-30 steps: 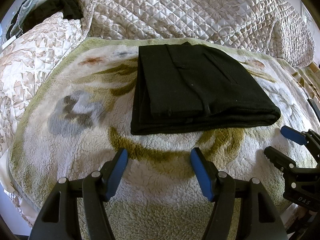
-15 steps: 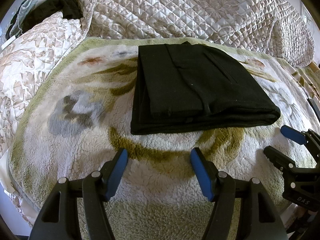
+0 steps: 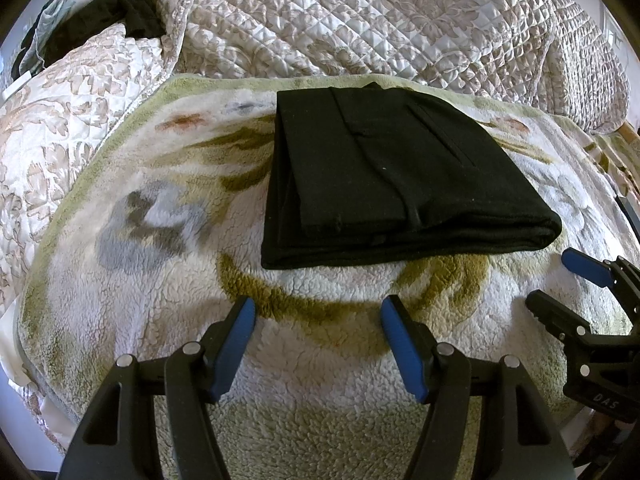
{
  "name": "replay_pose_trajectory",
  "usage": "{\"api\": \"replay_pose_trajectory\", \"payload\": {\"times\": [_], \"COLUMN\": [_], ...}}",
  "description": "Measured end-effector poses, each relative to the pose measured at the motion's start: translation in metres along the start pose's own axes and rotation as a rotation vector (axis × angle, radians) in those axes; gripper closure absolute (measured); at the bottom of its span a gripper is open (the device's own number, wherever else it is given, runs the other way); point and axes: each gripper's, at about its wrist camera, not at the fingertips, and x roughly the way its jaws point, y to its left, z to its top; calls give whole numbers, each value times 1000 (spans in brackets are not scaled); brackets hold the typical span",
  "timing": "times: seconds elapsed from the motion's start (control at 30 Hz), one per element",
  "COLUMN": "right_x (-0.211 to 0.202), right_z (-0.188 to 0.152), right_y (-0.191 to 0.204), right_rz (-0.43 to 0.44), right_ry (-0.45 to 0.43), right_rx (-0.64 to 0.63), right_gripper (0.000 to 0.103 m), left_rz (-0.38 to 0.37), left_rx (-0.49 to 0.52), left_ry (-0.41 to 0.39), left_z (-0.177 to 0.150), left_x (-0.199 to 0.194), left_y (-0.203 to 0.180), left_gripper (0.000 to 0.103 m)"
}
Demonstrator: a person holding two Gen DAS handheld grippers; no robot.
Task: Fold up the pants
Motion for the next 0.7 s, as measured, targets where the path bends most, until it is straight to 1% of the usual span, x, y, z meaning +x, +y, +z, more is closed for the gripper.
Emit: {"api": "replay_pose_trajectory", "payload": {"times": [0.37, 0.7], "right_x": [7, 5], "right_z": [2, -2], "right_y": [0, -3], "right_rz": [-34, -21], "right_ry": [-30, -59], "right_rx": [-5, 15], "right_gripper": [26, 25], "left_rz": [-1, -2], "left_rx": [0, 1], "left_ry": [1, 2], "left_z": [0, 0], "left_x": [0, 1], "left_y": [1, 1], "left_gripper": [35, 34]}}
